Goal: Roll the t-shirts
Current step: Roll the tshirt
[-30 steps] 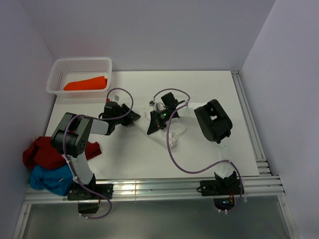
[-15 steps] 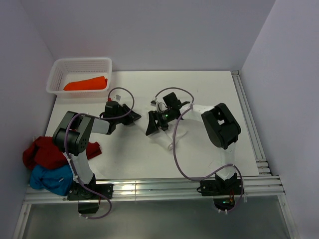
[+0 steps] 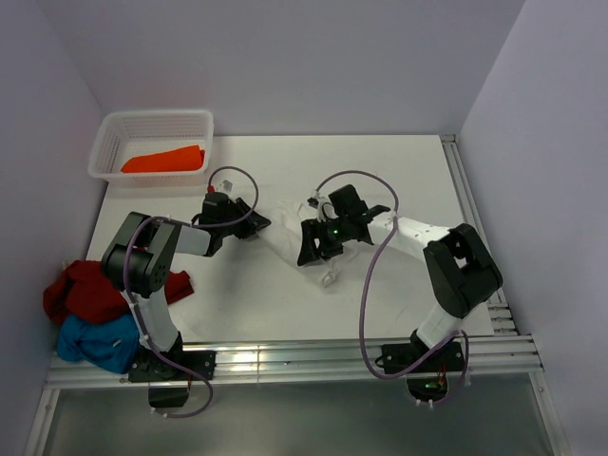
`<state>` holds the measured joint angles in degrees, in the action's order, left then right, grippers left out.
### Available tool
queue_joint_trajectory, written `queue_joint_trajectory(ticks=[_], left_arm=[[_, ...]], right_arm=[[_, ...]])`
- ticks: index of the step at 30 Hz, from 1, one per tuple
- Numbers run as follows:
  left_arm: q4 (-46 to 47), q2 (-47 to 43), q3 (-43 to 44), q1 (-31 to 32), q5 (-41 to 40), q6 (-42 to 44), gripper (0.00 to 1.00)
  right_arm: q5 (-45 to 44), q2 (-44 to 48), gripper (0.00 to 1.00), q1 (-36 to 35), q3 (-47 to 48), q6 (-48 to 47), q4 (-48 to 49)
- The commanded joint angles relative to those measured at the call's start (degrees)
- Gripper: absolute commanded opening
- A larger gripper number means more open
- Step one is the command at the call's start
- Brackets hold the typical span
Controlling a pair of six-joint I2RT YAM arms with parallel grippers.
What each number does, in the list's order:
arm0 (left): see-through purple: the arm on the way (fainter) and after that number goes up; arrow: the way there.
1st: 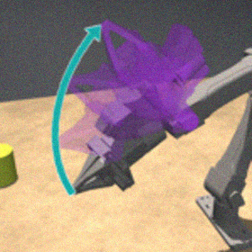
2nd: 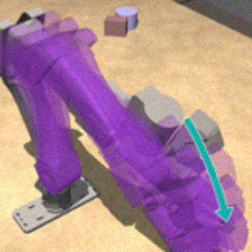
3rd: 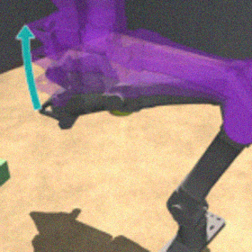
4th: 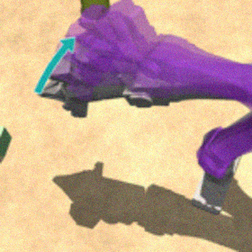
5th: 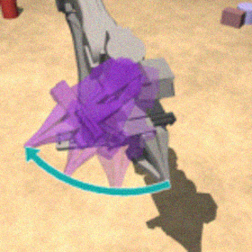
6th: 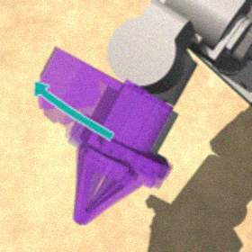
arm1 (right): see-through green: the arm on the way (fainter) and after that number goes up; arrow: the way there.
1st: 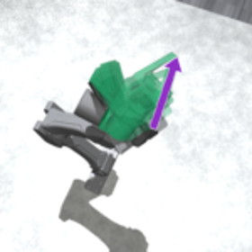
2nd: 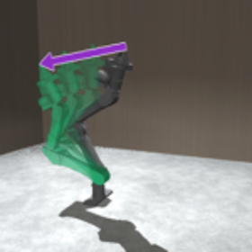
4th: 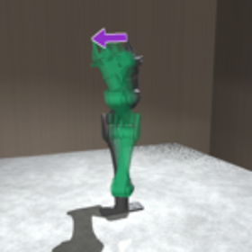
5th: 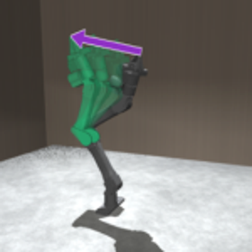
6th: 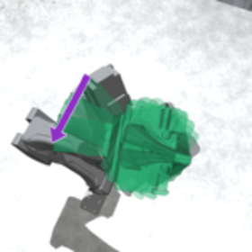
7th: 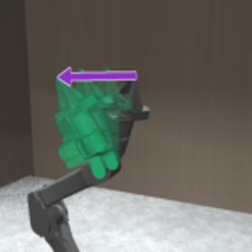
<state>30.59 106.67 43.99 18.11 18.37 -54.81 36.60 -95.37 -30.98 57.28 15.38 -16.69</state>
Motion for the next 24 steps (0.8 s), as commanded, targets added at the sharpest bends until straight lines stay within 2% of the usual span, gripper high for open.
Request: queue_joint_trajectory(ticks=[1,5,7,8,9,11,12,18,22,23,24], left_arm=[[-2.6,-0.6,0.7,0.3,-2.6,2.1,0.14],[-2.8,-0.6,0.7,0.3,-2.7,2.0,0.14],[-3.0,-0.6,0.7,0.3,-2.9,2.1,0.14],[-3.2,-0.6,0.7,0.3,-2.8,2.2,0.14],[-3.3,-0.6,1.1,0.3,-2.5,2.2,0.14],[-4.1,-0.6,1.4,0.3,-2.3,2.6,0.14],[-4.5,-0.7,1.6,0.2,-2.4,2.8,0.13],[-6.1,-0.6,2.6,-0.4,-2.0,4.2,0.13],[-5.9,0.0,3.0,-0.8,-0.8,5.0,0.13],[-5.9,0.1,3.1,-1.0,-0.3,5.1,0.13],[-6.2,0.3,3.4,-0.9,-0.3,5.3,0.13]], right_arm=[[-3.6,3.4,0.70,0.0,-2.7,-0.5,-1.6],[-3.9,3.8,0.69,-0.1,-5.6,-0.3,-0.2],[-4.1,3.4,0.62,-0.1,-7.6,0.0,1.2],[-3.8,3.2,0.57,0.0,-8.1,0.0,1.5],[-3.8,2.9,0.44,0.0,-8.6,0.1,1.7],[-3.1,2.8,0.29,0.1,-8.7,0.7,2.2],[-1.0,3.1,0.17,0.2,-9.3,1.1,2.8],[8.9,1.2,0.00,2.7,-15.4,8.8,13.0],[12.5,-1.9,0.00,4.6,-19.0,11.2,19.1],[10.9,-3.0,0.02,5.3,-19.0,10.7,18.2],[9.0,-3.4,0.12,5.4,-18.8,9.6,17.1]])
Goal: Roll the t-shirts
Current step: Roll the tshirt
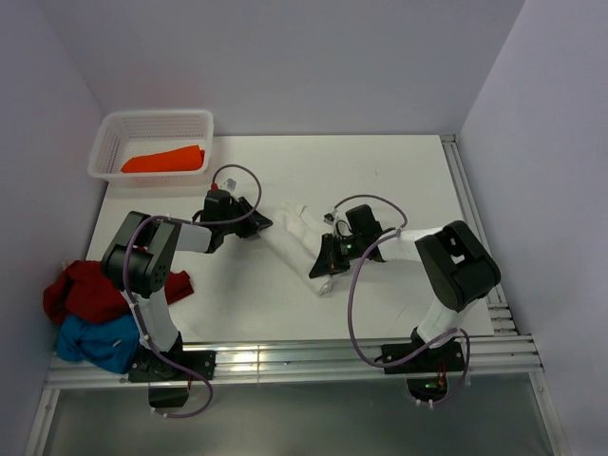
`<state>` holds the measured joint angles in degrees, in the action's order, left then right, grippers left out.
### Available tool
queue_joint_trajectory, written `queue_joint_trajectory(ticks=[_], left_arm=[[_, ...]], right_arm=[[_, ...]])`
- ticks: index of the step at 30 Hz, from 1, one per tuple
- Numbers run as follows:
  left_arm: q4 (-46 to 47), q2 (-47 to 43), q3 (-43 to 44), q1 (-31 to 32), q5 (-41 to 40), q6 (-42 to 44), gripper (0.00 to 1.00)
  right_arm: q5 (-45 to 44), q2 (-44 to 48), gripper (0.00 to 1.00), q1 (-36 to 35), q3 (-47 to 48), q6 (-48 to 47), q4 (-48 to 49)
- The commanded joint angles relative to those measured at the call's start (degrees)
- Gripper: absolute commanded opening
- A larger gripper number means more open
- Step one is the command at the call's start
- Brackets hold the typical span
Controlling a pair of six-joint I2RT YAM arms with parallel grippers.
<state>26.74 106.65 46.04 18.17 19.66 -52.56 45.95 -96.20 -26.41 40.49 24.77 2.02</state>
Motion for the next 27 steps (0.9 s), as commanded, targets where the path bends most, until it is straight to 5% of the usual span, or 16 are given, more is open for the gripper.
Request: queue_joint_trajectory(ticks=[1,6,11,15,18,27], left_arm=[[-2.4,0.2,1.3,-1.0,-1.6,3.2,0.13],[-3.1,0.5,1.9,-1.1,-1.2,4.1,0.13],[-2.5,0.8,2.2,-1.1,-0.1,5.0,0.13],[-1.9,0.8,2.1,-1.1,0.6,5.0,0.13],[-2.2,0.7,2.4,-1.2,0.6,5.2,0.13],[-2.6,0.1,2.4,-1.0,0.6,5.6,0.13]], right_arm=[[-2.0,-2.8,0.18,0.9,-2.1,-0.2,-3.5],[-8.7,-1.9,0.50,0.8,-2.4,1.1,-4.8],[-17.1,5.3,0.58,0.8,-2.6,2.1,-10.9],[-27.3,14.0,0.82,0.7,-2.1,2.6,-16.2],[-31.1,19.0,0.81,0.2,-1.2,1.3,-21.0],[-32.3,23.2,0.42,-2.2,-1.1,1.2,-21.6]])
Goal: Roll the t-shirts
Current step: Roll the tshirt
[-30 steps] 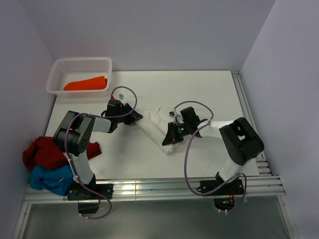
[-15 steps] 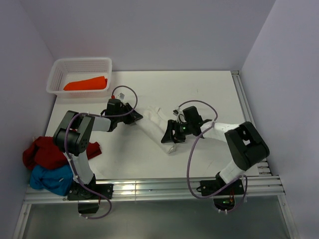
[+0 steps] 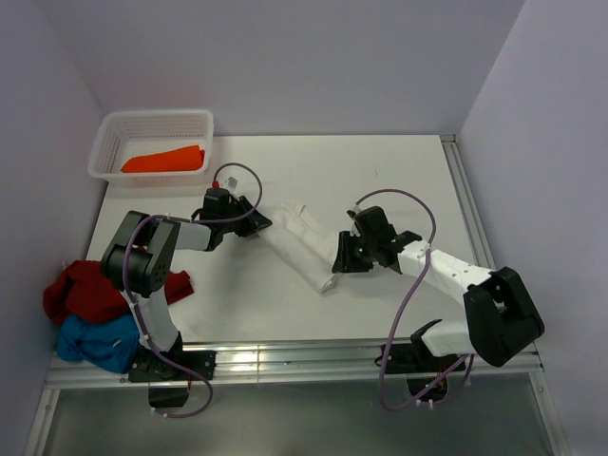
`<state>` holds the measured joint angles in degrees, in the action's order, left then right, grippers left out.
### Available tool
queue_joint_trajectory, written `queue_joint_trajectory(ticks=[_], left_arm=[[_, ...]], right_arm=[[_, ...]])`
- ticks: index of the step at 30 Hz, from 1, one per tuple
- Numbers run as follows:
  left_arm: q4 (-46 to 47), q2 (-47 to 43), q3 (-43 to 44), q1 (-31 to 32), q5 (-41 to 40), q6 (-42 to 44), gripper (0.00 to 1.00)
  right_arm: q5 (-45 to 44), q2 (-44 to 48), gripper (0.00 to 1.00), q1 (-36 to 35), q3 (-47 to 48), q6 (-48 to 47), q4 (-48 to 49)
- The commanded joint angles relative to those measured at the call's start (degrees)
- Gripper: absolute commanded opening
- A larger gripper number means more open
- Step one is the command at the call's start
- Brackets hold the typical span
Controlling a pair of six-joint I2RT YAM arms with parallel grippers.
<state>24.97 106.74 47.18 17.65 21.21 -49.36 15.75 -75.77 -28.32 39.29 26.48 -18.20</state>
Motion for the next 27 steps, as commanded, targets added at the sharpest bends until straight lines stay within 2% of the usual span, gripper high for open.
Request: queue_joint_trajectory(ticks=[1,2,8,12,19,23,27], left_arm=[[-0.9,0.0,1.2,-0.5,-0.9,2.4,0.13],[-1.0,0.0,1.3,-0.5,-0.8,2.5,0.13],[-1.5,-0.1,1.6,-0.3,-1.0,2.9,0.13],[-1.8,0.0,2.0,-0.2,-1.1,3.0,0.13],[-2.6,0.1,2.5,0.0,-1.3,3.2,0.13],[-2.6,0.4,2.7,0.1,-1.3,3.2,0.13],[-2.7,0.3,2.7,0.1,-1.3,3.4,0.13]], right_arm=[[-1.7,3.7,0.38,-0.3,0.3,-0.6,-1.5],[-0.8,4.1,0.33,-0.4,0.9,-0.5,-1.8],[0.6,8.1,0.29,-0.8,3.2,0.1,-3.3],[5.2,7.7,0.24,-1.9,4.3,0.1,-2.3],[16.6,3.6,0.15,-3.6,1.4,1.6,6.7],[19.8,-1.7,0.12,-3.2,-0.6,1.6,11.4],[18.9,-7.5,0.02,-1.2,-1.8,1.8,15.2]])
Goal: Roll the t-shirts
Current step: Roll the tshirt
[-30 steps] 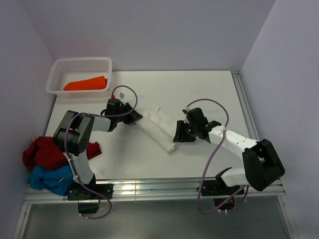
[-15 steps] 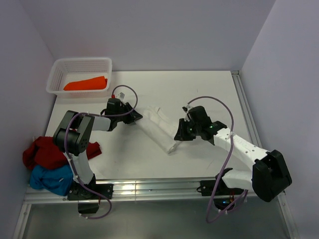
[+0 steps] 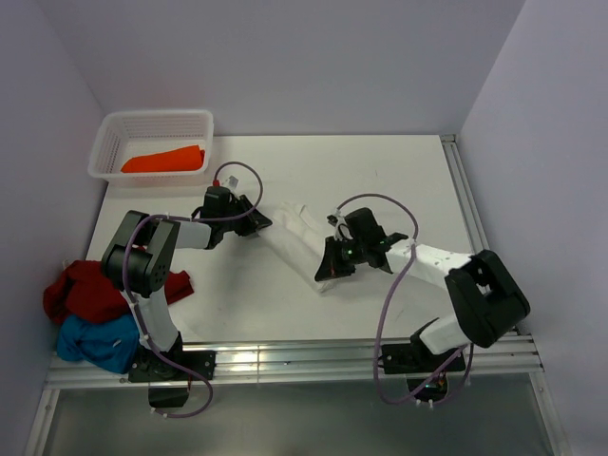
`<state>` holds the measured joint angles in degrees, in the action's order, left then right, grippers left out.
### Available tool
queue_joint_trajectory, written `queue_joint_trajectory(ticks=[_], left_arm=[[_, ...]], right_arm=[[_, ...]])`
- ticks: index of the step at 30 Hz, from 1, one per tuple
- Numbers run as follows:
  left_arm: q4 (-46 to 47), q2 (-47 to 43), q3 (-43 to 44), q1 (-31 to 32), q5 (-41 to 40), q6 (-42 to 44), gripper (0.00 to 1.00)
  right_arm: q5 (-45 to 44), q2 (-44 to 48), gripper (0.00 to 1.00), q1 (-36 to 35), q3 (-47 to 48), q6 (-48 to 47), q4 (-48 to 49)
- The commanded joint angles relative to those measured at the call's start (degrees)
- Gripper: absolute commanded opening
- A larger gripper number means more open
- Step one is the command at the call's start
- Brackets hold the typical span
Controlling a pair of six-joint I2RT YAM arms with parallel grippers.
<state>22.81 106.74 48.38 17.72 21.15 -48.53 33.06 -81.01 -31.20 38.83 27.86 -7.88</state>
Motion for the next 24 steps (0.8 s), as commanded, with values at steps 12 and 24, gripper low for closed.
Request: queue_joint_trajectory(ticks=[12,24], left_arm=[[-1.6,0.0,2.2,0.1,-0.9,3.0,0.13],[-6.2,-0.8,3.4,0.2,0.9,3.2,0.13]], right_arm=[[-4.0,-3.5,0.09,5.7,-4.0,0.1,3.3],[-41.7,4.8,0.82,-16.5,14.3,-7.9,-12.9]])
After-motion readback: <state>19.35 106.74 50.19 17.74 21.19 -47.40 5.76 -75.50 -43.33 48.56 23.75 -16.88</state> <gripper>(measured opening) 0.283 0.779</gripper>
